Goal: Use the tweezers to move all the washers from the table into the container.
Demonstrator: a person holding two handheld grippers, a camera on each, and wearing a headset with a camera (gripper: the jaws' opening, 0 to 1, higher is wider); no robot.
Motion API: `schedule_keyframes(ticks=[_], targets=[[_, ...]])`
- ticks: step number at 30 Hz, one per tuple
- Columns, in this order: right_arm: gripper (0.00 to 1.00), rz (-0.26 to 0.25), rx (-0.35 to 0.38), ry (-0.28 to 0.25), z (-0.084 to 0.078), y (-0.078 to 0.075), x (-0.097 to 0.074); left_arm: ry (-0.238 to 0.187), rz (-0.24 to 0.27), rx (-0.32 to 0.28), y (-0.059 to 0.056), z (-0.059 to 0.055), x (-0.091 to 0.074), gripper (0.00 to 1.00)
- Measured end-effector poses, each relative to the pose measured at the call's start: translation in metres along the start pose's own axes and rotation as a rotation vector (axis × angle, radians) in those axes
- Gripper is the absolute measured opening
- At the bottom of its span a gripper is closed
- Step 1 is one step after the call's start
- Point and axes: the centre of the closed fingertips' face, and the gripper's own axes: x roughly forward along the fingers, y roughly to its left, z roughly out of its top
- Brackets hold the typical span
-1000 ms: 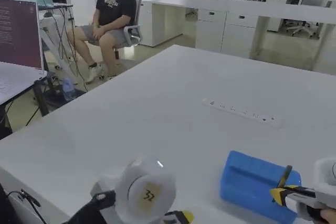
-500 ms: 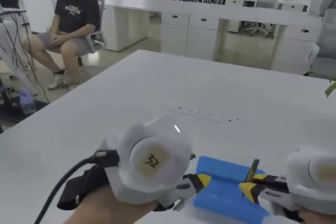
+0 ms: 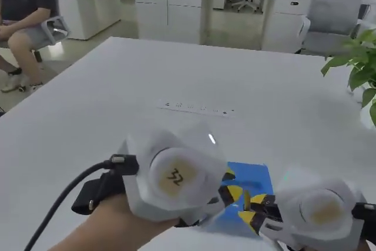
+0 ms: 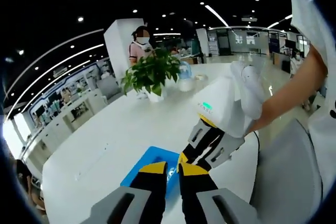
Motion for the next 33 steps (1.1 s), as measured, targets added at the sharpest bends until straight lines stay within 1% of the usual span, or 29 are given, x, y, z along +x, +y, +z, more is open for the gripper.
schedule_keyframes(ticks=[1, 3, 4, 6, 7, 8, 9, 11, 13, 16, 17, 20, 22, 24, 27, 30, 33], targets=[[0.06, 0.001, 0.003, 0.007, -0.002, 0.002, 0.000, 0.004, -0.017, 0.016, -0.003, -0.001, 0.002, 0.04], [0.06, 0.003, 0.004, 0.017, -0.005, 0.005, 0.000, 0.022, -0.069, 0.045, -0.012, -0.006, 0.007, 0.03], [0.06, 0.002, 0.004, 0.035, -0.008, 0.006, 0.001, 0.025, -0.077, 0.042, -0.014, -0.008, 0.010, 0.03], [0.06, -0.004, 0.000, 0.045, -0.011, 0.007, 0.001, 0.025, -0.121, 0.021, -0.021, -0.012, 0.014, 0.05], [0.06, -0.004, 0.005, 0.048, -0.012, 0.008, 0.001, 0.025, -0.131, 0.018, -0.023, -0.013, 0.014, 0.06], [0.06, -0.004, 0.012, 0.053, -0.013, 0.009, 0.002, 0.037, -0.153, 0.021, -0.026, -0.017, 0.017, 0.06], [0.06, -0.006, 0.017, 0.063, -0.016, 0.011, 0.003, 0.041, -0.148, 0.018, -0.025, -0.019, 0.018, 0.07], [0.06, -0.010, 0.012, 0.090, -0.021, 0.014, 0.006, 0.039, -0.180, 0.016, -0.029, -0.022, 0.019, 0.07], [0.06, -0.012, 0.007, 0.100, -0.022, 0.017, 0.007, 0.033, -0.195, 0.006, -0.030, -0.023, 0.019, 0.05], [0.06, -0.018, 0.003, 0.120, -0.021, 0.023, 0.009, 0.042, -0.220, 0.009, -0.030, -0.030, 0.019, 0.03], [0.06, -0.020, 0.004, 0.124, -0.021, 0.025, 0.010, 0.045, -0.245, 0.012, -0.033, -0.034, 0.018, 0.02], [0.06, -0.027, 0.028, 0.132, -0.019, 0.029, 0.011, 0.058, -0.259, 0.030, -0.034, -0.042, 0.015, 0.00], [0.06, -0.035, 0.032, 0.139, -0.018, 0.033, 0.012, 0.049, -0.266, 0.032, -0.034, -0.043, 0.012, 0.00], [0.06, -0.054, 0.000, 0.171, -0.021, 0.034, 0.010, 0.054, -0.274, 0.030, -0.035, -0.044, 0.010, 0.00], [0.06, -0.069, -0.034, 0.199, -0.023, 0.036, 0.007, 0.050, -0.299, 0.030, -0.040, -0.045, 0.004, 0.00], [0.06, -0.074, -0.051, 0.216, -0.030, 0.040, 0.003, 0.051, -0.302, 0.030, -0.047, -0.047, 0.004, 0.00], [0.06, -0.061, -0.052, 0.230, -0.043, 0.046, 0.001, 0.066, -0.295, 0.073, -0.055, -0.058, 0.006, 0.00]])
